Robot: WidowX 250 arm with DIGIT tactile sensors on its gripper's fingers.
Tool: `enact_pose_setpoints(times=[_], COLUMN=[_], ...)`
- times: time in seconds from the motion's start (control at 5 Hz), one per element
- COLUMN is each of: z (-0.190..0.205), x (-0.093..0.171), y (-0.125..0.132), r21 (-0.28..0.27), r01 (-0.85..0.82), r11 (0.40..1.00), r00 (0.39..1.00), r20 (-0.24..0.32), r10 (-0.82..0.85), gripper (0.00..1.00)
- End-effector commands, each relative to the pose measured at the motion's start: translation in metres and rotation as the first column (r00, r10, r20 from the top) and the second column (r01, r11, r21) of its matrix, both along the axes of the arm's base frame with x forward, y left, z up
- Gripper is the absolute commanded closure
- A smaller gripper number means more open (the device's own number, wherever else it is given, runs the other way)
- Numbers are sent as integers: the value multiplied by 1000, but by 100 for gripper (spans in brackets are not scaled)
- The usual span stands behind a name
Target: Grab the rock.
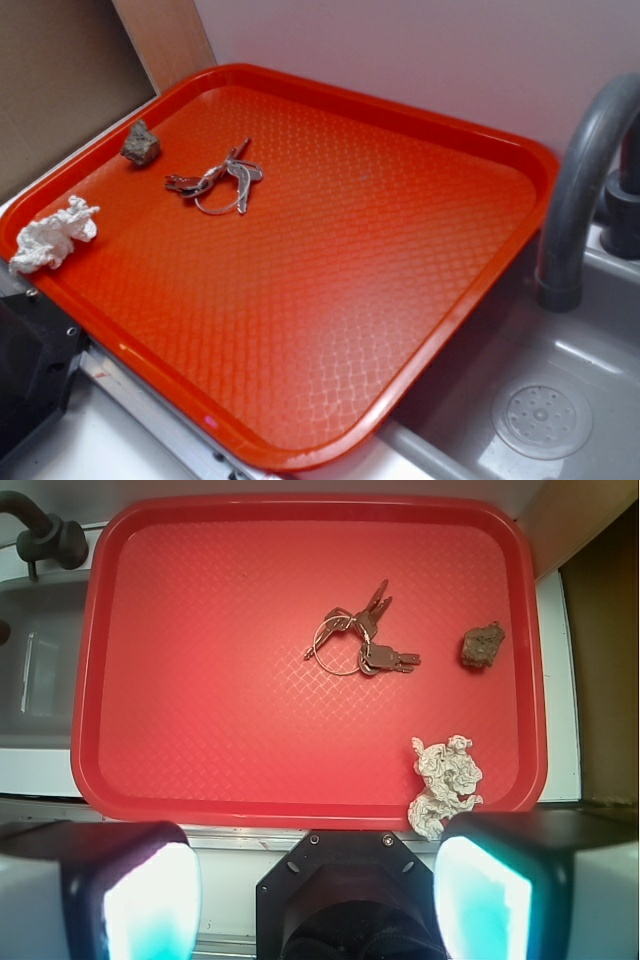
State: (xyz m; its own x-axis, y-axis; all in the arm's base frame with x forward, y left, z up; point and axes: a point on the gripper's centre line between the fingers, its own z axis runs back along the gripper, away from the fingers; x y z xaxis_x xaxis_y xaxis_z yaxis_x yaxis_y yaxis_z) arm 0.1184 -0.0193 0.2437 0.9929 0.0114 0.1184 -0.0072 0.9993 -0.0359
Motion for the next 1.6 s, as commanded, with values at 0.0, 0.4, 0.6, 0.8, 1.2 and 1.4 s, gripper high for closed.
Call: enact_pose_setpoints(times=[0.0, 0.4, 0.6, 0.8, 1.2, 1.4], z=[0, -46, -68, -88, -122, -136], x=[0, 19, 32, 50, 74, 84], y=[0, 27, 55, 86, 116, 123], r21=[0, 7, -2, 50, 75, 76], r01=[0, -479, -681, -785, -839, -830], r11=[1000, 878, 732, 617, 539, 552], r00=[1000, 877, 731, 618, 539, 549], r20=[0, 41, 39, 126, 259, 280], r10=[0, 478, 681, 776, 802, 788], gripper=[0, 0, 0, 0, 0, 0])
